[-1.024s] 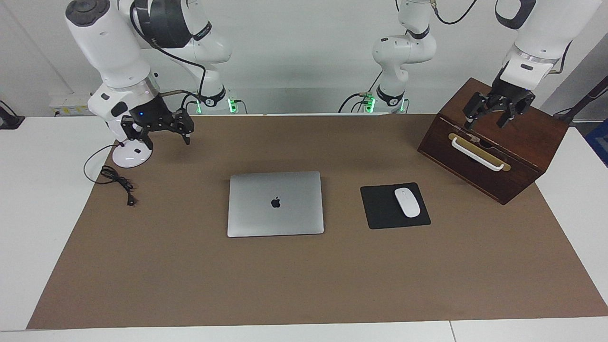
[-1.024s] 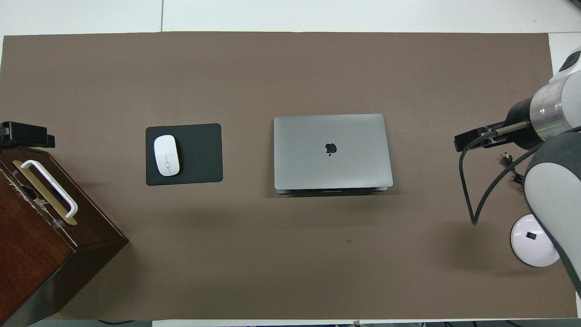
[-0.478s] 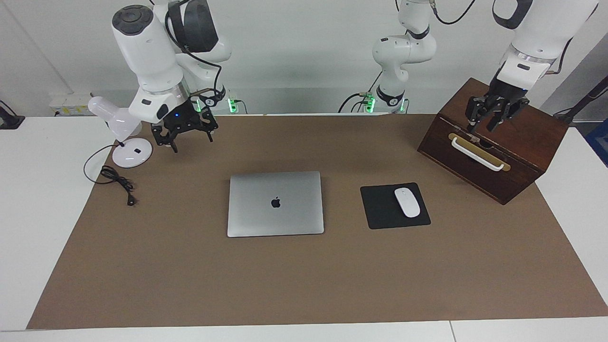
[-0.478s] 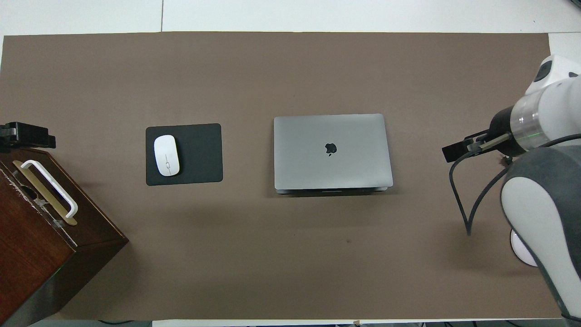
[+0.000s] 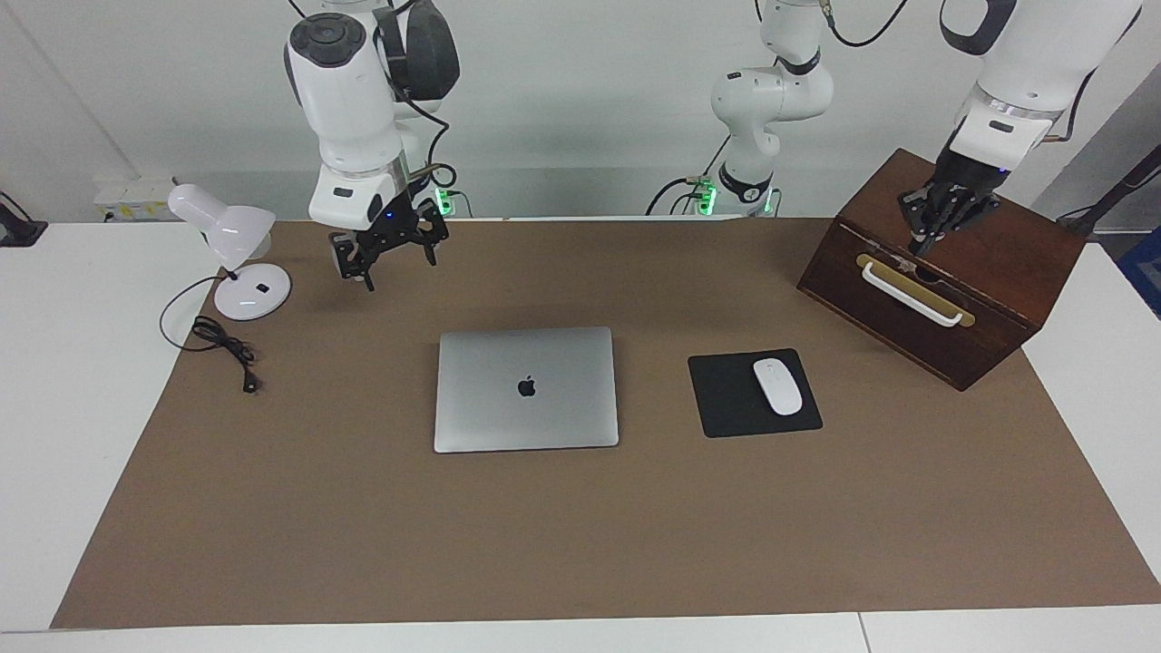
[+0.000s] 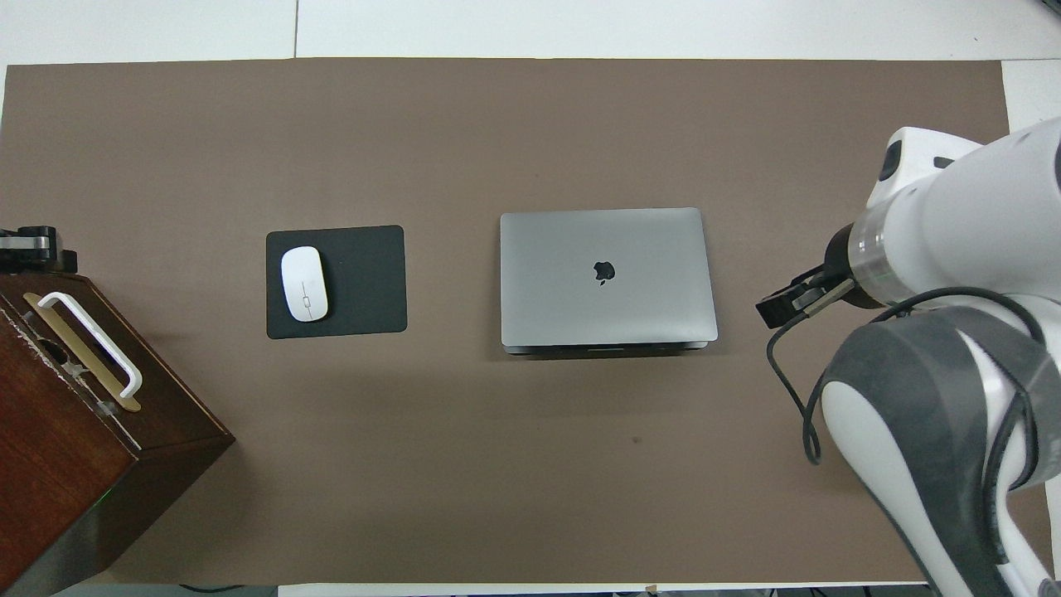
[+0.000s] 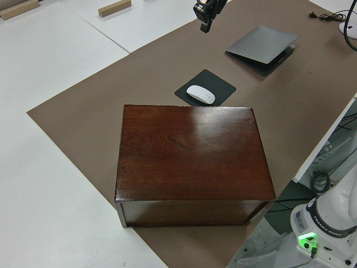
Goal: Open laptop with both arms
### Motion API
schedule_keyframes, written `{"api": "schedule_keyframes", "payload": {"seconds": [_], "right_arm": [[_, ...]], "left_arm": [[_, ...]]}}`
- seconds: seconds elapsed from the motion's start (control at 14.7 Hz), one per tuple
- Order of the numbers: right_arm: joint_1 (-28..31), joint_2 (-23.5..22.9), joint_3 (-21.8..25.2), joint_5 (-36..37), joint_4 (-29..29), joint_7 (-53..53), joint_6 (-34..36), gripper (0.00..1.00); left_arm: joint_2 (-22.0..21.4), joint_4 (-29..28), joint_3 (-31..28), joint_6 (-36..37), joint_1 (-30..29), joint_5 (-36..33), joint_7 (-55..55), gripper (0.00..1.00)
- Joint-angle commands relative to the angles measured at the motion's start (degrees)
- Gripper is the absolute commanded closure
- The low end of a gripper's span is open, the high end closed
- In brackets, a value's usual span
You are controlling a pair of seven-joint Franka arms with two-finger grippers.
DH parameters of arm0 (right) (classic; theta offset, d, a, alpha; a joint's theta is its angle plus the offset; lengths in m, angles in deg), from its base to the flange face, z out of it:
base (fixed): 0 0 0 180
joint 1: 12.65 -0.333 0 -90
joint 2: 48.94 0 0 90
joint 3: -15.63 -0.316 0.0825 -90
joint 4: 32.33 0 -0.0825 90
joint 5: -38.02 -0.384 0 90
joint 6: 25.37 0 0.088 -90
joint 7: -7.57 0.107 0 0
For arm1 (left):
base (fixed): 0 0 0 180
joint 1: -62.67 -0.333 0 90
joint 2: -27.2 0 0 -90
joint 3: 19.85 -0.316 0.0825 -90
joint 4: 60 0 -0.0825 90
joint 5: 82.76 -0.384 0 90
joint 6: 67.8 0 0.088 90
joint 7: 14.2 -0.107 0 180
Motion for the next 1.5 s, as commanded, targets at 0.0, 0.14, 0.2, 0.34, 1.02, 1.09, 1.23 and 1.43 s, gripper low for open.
{"api": "schedule_keyframes", "payload": {"seconds": [0.0,0.14,0.2,0.34,1.02,1.09,1.23,1.43], "right_arm": [[-2.5,2.6,0.1,1.3,-4.6,-1.3,-2.7,0.0],[-4.6,3.1,0.1,2.1,-7.3,-1.3,-5.4,0.0],[-4.9,3.4,0.1,3.2,-8.9,-1.3,-7.4,0.0],[-6.6,4.3,0.1,3.8,-11.3,-1.3,-9.7,0.0],[-10.8,5.9,0.1,12.2,-23.4,-0.6,-23.1,0.0],[-10.8,5.9,0.1,13.6,-24.9,-0.4,-25.2,0.0],[-10.8,5.8,0.1,16.2,-27.3,-0.1,-29.3,0.0],[-12.2,4.1,0.1,19.2,-28.0,4.1,-30.8,0.0]], "left_arm": [[-0.4,-1.9,0.0,-4.9,1.9,0.7,0.1,1.0],[-0.6,-2.2,0.0,-5.1,4.0,1.6,-0.2,1.0],[-0.9,-2.9,0.0,-5.5,5.4,1.7,-0.3,1.0],[-2.8,-7.2,0.0,-7.3,6.5,1.8,-0.5,1.0],[-12.0,-35.1,0.0,-35.3,13.1,5.0,-0.6,1.0],[-12.1,-37.0,0.0,-38.3,14.1,5.0,-0.7,1.0],[-12.1,-40.7,0.0,-43.9,16.3,5.0,-0.8,1.0],[-12.5,-48.6,0.0,-55.3,19.7,5.0,-0.8,1.0]]}}
